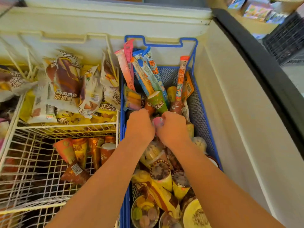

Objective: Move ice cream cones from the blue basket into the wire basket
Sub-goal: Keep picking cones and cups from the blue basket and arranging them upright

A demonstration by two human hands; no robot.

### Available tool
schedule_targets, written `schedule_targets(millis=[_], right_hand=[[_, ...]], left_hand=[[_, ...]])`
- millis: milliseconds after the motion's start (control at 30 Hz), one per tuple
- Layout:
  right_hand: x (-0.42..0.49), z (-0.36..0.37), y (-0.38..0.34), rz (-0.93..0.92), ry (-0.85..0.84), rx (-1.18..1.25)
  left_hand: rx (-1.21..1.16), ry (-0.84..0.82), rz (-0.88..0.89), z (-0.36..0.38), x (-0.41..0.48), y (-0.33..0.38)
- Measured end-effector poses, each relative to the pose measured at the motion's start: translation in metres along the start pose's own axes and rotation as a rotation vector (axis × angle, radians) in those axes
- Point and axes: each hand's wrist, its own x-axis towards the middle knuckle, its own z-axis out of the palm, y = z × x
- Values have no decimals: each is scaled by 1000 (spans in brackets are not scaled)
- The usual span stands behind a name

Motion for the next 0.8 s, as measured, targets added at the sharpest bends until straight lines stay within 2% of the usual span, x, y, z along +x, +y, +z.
schedule_targets(millis=[133, 433, 600, 667, 800], right_hand=[[12, 5, -3, 16, -74, -108], [29, 15, -10, 47, -184, -265], [31, 8, -6, 57, -169, -159], [27, 3, -3, 99, -133, -94], [13, -13, 0, 191, -41, 106]], left_hand=[[133, -46, -18, 18, 26, -1], [-2, -133, -157, 26, 52, -7], [-90, -196, -214, 15, 53, -10], [-187, -256, -252, 4, 51, -11], [-656, -378, -386, -24, 35, -17]])
